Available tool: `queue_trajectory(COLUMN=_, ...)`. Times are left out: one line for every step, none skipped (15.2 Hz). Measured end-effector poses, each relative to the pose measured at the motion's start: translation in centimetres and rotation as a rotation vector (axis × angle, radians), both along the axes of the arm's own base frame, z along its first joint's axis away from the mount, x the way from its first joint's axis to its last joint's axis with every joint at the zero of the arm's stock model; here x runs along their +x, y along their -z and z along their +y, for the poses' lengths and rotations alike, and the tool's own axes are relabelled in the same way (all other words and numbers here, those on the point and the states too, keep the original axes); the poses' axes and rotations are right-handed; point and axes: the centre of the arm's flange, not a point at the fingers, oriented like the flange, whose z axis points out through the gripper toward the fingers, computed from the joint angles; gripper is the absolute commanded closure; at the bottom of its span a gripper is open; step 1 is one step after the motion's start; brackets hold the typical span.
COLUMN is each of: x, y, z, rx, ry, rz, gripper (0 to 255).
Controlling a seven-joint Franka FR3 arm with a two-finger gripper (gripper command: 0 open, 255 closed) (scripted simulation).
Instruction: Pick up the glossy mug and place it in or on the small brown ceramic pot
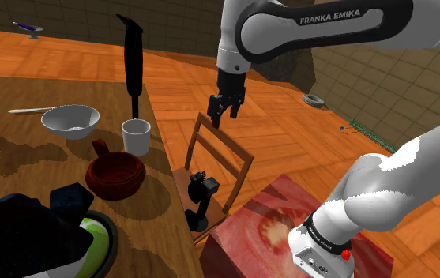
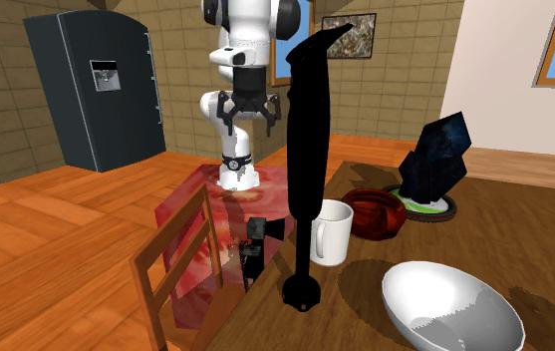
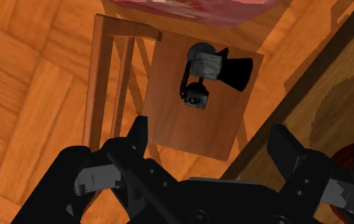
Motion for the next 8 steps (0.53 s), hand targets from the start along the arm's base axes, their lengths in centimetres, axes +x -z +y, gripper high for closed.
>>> queue_trajectory(x=0.6, y=0.4, z=1.0, rx=0.000, ry=0.000, rz=-0.006, gripper=0)
queue_trajectory(x=1.2, y=0.9, z=2.0, rx=0.000, ry=-0.001, rz=-0.012, gripper=0)
queue_trajectory(x=1.9, y=1.0, z=2.8, rx=0.001, ry=-0.002, rz=-0.017, gripper=0)
queue_trajectory(x=2.7, y=1.4, z=3.8, rx=0.001, ry=-0.003, rz=-0.023, gripper=0)
queue_trajectory(x=3.4, y=1.8, z=4.7, rx=0.001, ry=-0.003, rz=-0.029, gripper=0)
queue_trajectory(x=4.2, y=2.2, z=5.9, rx=0.002, ry=-0.004, rz=-0.035, gripper=0)
queue_trajectory(x=4.8, y=2.5, z=6.6, rx=0.002, ry=-0.004, rz=-0.040, gripper=0)
queue_trajectory(x=5.7, y=3.1, z=7.5, rx=0.003, ry=-0.005, rz=-0.046, gripper=0)
